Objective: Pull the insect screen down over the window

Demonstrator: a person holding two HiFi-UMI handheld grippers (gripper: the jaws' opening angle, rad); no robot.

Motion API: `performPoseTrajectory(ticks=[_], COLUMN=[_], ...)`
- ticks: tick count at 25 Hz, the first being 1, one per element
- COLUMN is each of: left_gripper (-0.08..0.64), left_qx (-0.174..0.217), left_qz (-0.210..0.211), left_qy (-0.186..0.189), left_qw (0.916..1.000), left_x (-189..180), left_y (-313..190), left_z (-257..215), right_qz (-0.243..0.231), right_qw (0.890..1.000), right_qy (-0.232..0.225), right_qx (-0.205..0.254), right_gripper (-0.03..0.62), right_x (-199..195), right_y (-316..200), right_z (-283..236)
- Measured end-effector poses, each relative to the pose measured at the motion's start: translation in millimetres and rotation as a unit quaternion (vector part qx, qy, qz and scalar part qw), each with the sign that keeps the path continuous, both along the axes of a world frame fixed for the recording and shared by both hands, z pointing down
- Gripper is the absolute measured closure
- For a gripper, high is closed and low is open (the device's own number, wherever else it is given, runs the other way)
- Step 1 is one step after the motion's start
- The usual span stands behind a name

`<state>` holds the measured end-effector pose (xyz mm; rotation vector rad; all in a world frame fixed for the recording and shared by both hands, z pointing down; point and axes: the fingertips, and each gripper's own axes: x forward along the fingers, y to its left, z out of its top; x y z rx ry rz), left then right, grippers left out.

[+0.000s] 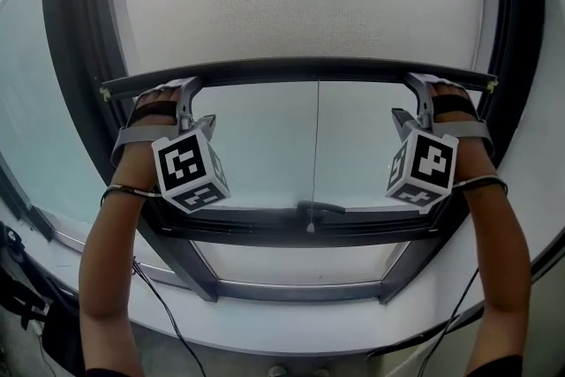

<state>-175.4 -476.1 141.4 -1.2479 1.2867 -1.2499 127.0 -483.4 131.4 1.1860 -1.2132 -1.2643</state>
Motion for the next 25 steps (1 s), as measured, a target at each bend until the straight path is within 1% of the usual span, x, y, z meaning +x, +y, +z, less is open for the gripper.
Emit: performPoseTrajectory(ticks=[2, 4, 7, 8, 10, 12, 15, 18, 21, 23, 25], left_gripper=[0.278, 0.278, 0.291, 0.293, 0.293, 0.293, 0.293, 0.293, 0.293, 0.293, 0.293], left_qx=[-0.004, -0.016, -0.060, -0.068, -0.072, -0.070, -0.061, -0.061, -0.075, -0.090, -0.095], left_qz=[0.002, 0.006, 0.011, 0.009, 0.003, 0.000, 0.000, 0.004, 0.006, 0.007, 0.002], left_qy=[0.005, 0.013, 0.017, 0.011, -0.002, -0.007, -0.004, 0.000, 0.005, 0.005, -0.005], left_qw=[1.0000, 0.9998, 0.9980, 0.9975, 0.9974, 0.9975, 0.9981, 0.9981, 0.9971, 0.9959, 0.9955], left_x=[0.4, 2.1, 3.5, 2.9, 1.4, 1.2, 2.2, 2.7, 1.9, 2.1, 2.5], left_y=[-0.8, 2.3, 6.9, 7.4, 8.1, 9.9, 12.7, 11.3, 8.7, 6.3, 3.0], left_z=[-0.1, 1.2, 15.1, 20.1, 28.7, 36.1, 38.6, 40.2, 46.4, 63.3, 87.2], right_qz=[0.000, -0.003, 0.003, 0.005, 0.008, 0.009, 0.008, 0.008, 0.013, 0.014, 0.010], right_qw=[1.000, 1.000, 0.998, 0.997, 0.997, 0.997, 0.997, 0.998, 0.997, 0.995, 0.995], right_qy=[-0.002, -0.010, -0.004, 0.004, 0.011, 0.011, 0.011, 0.010, 0.013, 0.015, 0.016], right_qx=[-0.006, -0.023, -0.069, -0.073, -0.073, -0.077, -0.070, -0.068, -0.080, -0.095, -0.102], right_gripper=[0.339, 0.339, 0.341, 0.341, 0.341, 0.341, 0.341, 0.341, 0.341, 0.341, 0.341], right_x=[-0.5, -0.5, 1.1, 1.6, 1.5, 1.6, 2.9, 3.4, 2.3, 2.4, 3.9], right_y=[0.0, 3.5, 10.0, 9.9, 8.7, 10.6, 14.3, 13.7, 11.4, 9.7, 7.2], right_z=[0.3, 1.7, 15.8, 20.5, 28.9, 37.3, 41.0, 42.6, 46.6, 62.3, 87.2])
